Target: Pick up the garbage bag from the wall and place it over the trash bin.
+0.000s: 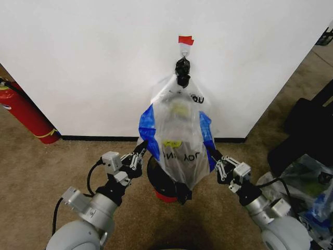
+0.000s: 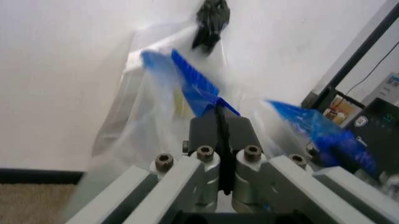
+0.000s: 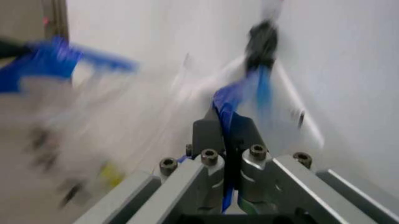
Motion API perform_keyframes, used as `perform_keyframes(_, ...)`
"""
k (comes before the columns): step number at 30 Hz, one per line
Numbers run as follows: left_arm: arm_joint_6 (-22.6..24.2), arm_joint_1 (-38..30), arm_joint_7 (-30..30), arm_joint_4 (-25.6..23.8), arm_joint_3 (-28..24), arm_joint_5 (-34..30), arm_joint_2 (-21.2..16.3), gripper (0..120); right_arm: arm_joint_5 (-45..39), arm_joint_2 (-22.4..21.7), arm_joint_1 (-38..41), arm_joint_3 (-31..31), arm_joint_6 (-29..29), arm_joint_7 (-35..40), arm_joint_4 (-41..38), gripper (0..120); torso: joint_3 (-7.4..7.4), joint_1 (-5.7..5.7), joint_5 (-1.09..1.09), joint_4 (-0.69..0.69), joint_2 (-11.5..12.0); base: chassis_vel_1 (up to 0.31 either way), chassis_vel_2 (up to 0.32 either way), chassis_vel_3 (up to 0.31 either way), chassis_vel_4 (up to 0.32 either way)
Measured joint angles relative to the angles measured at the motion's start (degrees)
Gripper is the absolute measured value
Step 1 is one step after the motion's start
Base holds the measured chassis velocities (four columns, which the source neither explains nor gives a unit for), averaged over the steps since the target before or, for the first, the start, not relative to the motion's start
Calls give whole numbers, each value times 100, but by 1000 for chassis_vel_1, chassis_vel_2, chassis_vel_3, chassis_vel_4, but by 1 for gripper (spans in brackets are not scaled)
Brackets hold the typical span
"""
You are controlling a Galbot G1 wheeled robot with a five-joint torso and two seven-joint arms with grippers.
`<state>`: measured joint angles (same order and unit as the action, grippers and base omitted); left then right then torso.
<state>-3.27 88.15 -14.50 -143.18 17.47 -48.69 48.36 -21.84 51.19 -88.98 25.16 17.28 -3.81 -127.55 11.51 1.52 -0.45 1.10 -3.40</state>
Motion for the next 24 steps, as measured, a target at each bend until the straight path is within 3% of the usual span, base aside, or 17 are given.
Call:
perform_keyframes(7,242,-268,-186,-29,330,-472,-185,0,-1024,-271,446,356,-625,375,-880,0,1,1,-1,1,0,0,0,0,0)
perform_keyframes(14,309,-548,-218,-27,531,-799,-264,0,-1678,-521,727,572,-934,516,-1280,0,1,1,-1,1,1,0,0,0,0)
perform_keyframes(24,348,-1098,-234,-18,66,-903,-195,0,-1698,-528,790,621,-966,553,-1186,0,1,1,0,1,1,0,0,0,0)
